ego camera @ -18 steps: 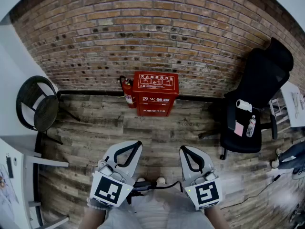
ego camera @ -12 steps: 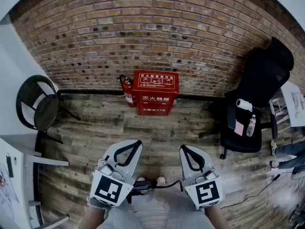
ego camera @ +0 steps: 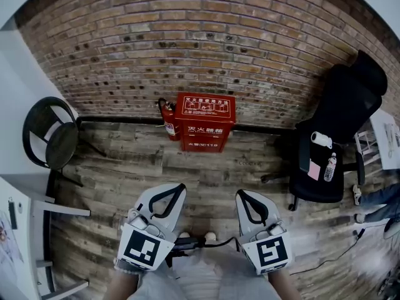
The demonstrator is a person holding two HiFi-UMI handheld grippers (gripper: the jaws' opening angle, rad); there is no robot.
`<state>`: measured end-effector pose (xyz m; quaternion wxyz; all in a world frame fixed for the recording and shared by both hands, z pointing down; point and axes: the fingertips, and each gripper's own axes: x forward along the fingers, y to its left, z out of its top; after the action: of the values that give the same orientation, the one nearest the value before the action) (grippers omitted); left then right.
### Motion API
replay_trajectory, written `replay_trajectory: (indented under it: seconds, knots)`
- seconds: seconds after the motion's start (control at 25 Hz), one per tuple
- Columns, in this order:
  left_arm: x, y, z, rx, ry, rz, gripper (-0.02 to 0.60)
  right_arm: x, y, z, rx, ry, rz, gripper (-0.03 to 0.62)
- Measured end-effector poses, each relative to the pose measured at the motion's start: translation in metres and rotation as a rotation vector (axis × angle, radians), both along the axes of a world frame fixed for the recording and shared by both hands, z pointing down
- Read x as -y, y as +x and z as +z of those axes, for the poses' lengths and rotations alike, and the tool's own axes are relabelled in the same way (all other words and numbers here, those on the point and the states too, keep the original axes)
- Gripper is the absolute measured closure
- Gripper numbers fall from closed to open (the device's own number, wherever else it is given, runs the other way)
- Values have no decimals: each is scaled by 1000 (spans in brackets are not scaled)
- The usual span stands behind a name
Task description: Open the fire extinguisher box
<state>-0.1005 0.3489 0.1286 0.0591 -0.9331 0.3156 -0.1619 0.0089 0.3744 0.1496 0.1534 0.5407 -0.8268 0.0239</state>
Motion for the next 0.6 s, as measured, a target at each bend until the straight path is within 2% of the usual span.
replay_trajectory:
  seconds: [0.52, 0.6]
  knots:
    - [-4, 16, -5, -9, 7, -71, 583, -2, 28, 7, 12, -24, -38, 588]
    - [-5, 17, -6, -28, -1, -93, 583, 0, 29, 6, 23, -24, -49, 588]
